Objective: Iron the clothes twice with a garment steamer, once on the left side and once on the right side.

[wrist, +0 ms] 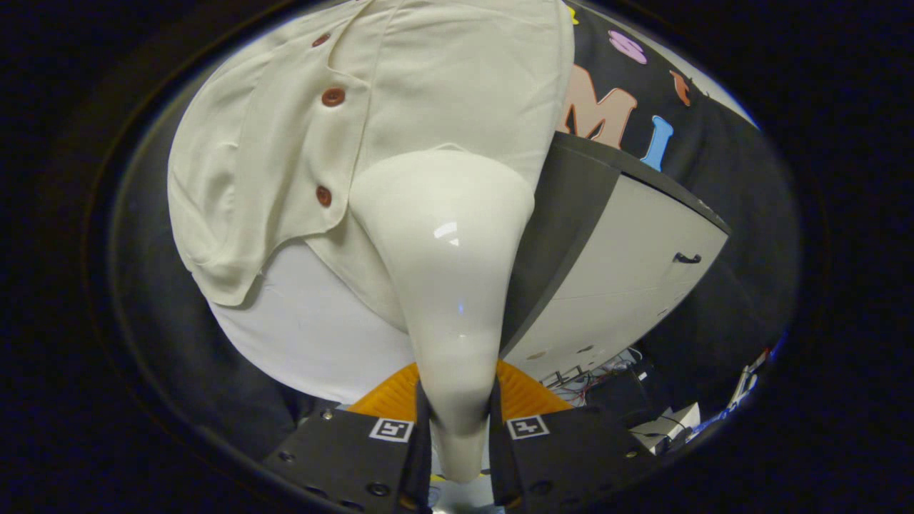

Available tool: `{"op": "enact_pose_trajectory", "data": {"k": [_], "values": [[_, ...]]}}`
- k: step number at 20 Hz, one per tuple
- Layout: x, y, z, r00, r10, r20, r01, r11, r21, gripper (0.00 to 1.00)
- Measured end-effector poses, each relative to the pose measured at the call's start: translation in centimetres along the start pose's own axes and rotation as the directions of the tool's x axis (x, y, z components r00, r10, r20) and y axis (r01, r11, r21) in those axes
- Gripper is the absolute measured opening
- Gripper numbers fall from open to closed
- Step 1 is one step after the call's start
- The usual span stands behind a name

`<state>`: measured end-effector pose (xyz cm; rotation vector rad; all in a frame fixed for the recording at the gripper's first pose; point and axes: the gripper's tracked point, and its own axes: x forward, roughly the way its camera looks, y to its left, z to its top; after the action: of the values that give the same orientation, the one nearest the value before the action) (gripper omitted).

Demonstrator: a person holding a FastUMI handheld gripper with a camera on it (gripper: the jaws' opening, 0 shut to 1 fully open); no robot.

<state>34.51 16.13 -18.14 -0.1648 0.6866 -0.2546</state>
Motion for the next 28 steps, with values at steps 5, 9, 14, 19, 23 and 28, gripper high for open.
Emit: {"op": "enact_pose_trajectory", "data": {"k": [5,9,14,19,23,28], "values": [[-2.2,0.1,-0.9,1.000,0.006,-0.002,-0.006,0.999,-0.032,0.33],[-5.2,0.2,-0.5,0.999,0.013,0.029,-0.012,1.000,-0.024,0.33],[-9.7,0.1,0.6,0.995,0.041,0.087,-0.039,0.999,-0.026,0.33],[-14.6,-0.8,2.1,0.980,0.074,0.185,-0.073,0.997,-0.015,0.33],[-18.6,-2.2,3.1,0.964,0.094,0.250,-0.093,0.996,-0.017,0.33],[-23.5,-4.0,3.9,0.935,0.140,0.327,-0.143,0.990,-0.017,0.33]]}}
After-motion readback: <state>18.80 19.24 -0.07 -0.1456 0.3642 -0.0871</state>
